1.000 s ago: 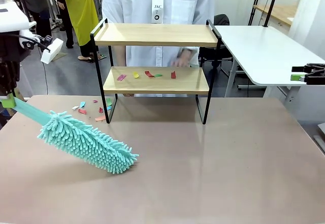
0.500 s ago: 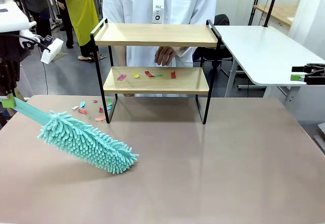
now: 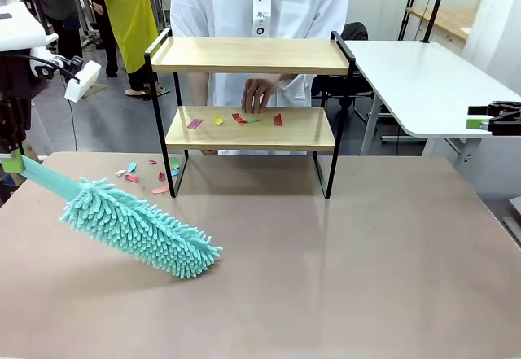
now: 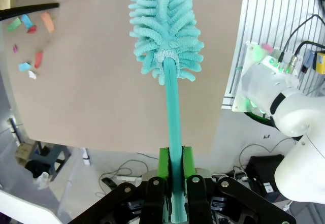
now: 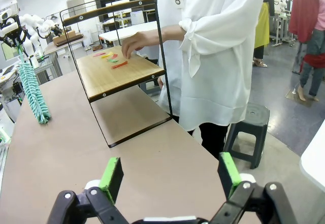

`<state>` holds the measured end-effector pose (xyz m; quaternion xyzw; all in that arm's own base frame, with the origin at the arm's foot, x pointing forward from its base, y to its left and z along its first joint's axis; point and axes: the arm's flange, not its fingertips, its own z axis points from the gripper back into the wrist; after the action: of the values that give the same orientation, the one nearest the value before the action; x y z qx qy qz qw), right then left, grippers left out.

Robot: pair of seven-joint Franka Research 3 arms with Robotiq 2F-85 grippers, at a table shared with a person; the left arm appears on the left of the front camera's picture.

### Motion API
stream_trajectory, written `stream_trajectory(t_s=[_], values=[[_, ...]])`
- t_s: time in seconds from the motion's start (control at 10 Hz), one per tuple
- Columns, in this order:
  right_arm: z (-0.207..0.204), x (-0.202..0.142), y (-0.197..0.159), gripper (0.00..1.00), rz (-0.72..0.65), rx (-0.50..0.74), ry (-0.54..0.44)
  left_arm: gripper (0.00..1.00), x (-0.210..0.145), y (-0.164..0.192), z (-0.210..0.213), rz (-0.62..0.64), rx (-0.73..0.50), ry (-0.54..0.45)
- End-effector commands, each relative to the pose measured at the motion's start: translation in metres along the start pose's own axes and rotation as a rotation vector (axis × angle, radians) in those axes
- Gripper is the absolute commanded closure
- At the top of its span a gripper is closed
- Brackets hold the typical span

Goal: Clean the shelf.
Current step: Clean the specific section of the Shelf indicated by the human with the Duster.

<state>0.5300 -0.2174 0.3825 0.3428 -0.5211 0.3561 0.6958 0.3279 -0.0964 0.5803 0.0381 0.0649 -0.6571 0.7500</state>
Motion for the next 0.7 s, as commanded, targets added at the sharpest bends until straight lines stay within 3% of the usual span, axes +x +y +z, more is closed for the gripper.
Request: stream_trajectory(t_s=[0.0, 0.6], values=[[-0.0015, 0.0030, 0.0006, 0.00, 0.005, -0.002, 0.000, 0.87, -0.0010, -0.0020, -0.0003, -0.001, 0.002, -0.001], [-0.0015, 0.0030, 0.0006, 0.00, 0.005, -0.002, 0.000, 0.87, -0.0010, -0.0020, -0.0003, -0.001, 0.002, -0.001]])
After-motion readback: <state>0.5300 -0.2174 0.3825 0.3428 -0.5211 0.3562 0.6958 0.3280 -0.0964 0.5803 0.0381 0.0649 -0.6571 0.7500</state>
